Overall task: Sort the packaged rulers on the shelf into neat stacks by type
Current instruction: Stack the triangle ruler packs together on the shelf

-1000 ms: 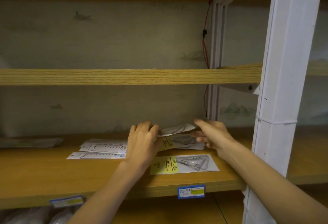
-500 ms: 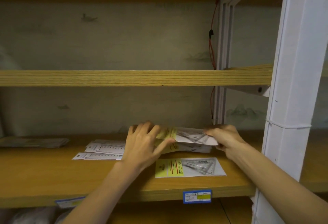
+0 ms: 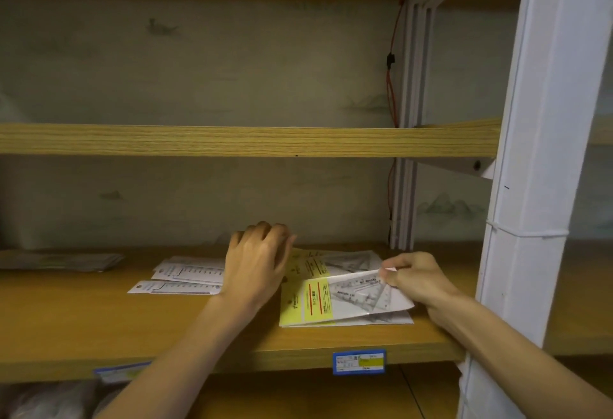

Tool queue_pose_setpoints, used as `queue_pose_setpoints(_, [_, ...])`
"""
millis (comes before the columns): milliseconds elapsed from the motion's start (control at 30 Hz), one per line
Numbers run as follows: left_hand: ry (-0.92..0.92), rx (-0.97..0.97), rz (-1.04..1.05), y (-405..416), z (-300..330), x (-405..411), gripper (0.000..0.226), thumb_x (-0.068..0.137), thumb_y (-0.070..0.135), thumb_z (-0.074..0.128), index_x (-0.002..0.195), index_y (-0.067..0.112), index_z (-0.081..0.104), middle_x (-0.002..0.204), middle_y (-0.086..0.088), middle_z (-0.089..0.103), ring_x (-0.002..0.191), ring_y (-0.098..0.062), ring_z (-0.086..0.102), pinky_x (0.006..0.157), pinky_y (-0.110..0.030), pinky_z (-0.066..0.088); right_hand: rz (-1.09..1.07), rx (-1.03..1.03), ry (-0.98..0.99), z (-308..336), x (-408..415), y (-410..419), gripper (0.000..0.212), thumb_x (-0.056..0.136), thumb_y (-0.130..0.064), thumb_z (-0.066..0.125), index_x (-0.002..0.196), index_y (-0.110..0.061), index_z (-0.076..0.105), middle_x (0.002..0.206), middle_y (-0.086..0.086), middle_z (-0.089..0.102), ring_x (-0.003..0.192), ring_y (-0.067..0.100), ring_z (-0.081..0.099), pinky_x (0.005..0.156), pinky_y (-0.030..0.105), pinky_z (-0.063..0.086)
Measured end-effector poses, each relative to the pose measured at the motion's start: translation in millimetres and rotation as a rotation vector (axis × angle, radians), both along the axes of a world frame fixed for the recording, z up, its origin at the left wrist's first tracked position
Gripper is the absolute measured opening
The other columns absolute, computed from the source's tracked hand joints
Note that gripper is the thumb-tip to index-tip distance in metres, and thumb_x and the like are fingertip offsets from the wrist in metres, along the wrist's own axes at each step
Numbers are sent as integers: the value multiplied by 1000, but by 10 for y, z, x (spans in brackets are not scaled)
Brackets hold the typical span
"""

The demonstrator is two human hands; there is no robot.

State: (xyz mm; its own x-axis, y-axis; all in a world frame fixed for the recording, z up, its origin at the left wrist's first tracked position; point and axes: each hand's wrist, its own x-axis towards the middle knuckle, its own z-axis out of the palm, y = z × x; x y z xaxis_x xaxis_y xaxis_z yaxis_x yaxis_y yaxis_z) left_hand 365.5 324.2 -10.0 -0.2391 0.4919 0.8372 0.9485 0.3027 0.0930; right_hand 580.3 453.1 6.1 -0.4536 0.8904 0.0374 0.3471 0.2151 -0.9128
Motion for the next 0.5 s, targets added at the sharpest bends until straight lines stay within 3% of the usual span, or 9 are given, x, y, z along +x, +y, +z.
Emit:
queue_pose_setpoints(133, [-2, -31, -13, 56, -24, 19, 14, 93, 33, 58, 97, 21, 65, 91, 1, 66, 83, -22, 63, 77, -37, 44, 7, 86, -75, -100, -3, 44, 10, 91, -16, 65, 100, -18, 62, 102, 5, 64, 85, 16, 64, 71, 28, 56])
queue_pose_setpoints(267, [-7, -58, -32, 122, -16, 58, 13, 92, 32, 59, 95, 21, 66, 90, 1, 66, 81, -23, 63, 77, -37, 45, -16, 230, -187, -185, -18, 85, 17, 91, -23, 65, 107, -19, 60, 113, 0, 57, 92, 12, 57, 65, 20, 48])
queue_pose_setpoints(400, [-21, -97, -46, 210, -20, 87, 14, 90, 33, 62, 94, 20, 66, 90, 0, 66, 81, -24, 63, 75, -37, 46, -22, 369, -285, -241, -6, 87, 27, 91, -25, 64, 117, -22, 57, 121, -1, 55, 105, 14, 55, 78, 21, 47])
queue_pose_setpoints(500, [-15, -162, -73, 278, -19, 103, 17, 90, 36, 61, 95, 21, 65, 94, 1, 65, 86, -24, 62, 77, -36, 44, -17, 482, -367, -237, 12, 65, 31, 91, -28, 65, 120, -24, 55, 115, -3, 57, 107, 14, 55, 86, 30, 51])
